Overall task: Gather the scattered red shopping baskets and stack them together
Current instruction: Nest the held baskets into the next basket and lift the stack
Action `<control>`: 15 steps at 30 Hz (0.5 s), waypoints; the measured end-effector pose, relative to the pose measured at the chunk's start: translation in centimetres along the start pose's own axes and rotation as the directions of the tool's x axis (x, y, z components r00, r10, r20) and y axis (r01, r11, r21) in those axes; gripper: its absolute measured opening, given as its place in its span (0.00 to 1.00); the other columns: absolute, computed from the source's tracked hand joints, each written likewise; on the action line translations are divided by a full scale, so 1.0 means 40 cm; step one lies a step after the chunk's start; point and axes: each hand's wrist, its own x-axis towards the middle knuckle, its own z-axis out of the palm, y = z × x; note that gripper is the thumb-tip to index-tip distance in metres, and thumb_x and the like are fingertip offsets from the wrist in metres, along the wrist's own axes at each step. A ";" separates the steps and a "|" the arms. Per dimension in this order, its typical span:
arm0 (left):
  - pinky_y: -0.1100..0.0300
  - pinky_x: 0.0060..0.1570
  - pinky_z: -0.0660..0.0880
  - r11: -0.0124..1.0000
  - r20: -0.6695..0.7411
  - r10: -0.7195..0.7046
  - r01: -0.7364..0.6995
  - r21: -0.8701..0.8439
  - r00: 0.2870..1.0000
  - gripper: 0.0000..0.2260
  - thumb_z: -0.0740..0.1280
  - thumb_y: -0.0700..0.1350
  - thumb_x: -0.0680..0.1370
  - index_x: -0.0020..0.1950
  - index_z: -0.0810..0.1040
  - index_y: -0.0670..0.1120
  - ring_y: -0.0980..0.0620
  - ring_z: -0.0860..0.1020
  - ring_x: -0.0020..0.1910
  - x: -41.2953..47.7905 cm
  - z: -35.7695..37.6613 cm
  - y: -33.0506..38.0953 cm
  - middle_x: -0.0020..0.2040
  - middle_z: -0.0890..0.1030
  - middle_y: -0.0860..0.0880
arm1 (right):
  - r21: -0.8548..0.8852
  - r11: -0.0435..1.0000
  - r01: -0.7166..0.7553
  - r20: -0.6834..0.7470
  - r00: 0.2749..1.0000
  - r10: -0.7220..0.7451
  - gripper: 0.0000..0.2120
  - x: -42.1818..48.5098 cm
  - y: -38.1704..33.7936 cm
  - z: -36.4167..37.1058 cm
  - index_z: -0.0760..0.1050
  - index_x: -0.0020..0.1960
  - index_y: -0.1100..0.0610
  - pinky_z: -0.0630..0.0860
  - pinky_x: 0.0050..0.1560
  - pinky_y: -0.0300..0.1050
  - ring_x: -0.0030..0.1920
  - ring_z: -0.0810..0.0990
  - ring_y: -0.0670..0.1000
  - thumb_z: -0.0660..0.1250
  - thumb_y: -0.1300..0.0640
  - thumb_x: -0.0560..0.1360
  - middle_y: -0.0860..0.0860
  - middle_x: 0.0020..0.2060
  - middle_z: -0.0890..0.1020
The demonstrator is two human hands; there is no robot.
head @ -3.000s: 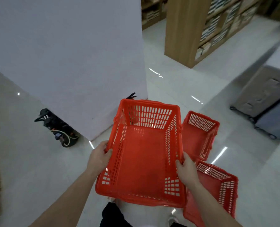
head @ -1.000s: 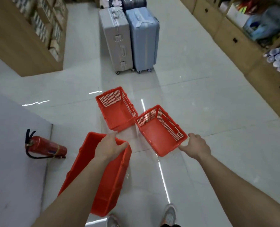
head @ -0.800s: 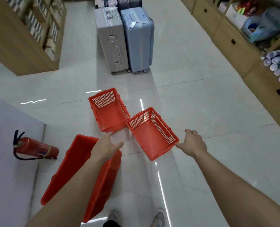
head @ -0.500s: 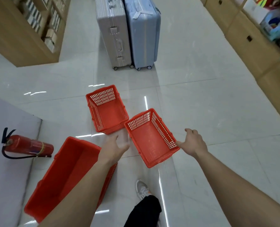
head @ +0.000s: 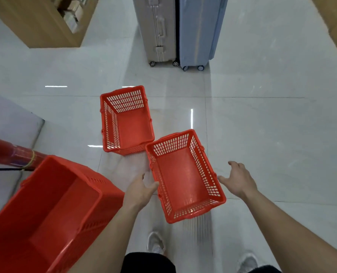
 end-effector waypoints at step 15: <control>0.45 0.62 0.74 0.943 -0.275 -0.271 0.196 -0.269 0.923 0.37 0.72 0.57 0.74 0.75 0.62 0.42 0.41 0.76 0.65 0.370 0.572 -0.231 0.69 0.74 0.41 | 0.107 0.984 0.145 0.112 0.981 -0.157 0.40 0.516 0.262 0.479 0.60 0.77 0.56 0.75 0.62 0.56 0.66 0.76 0.55 0.68 0.38 0.73 0.53 0.72 0.71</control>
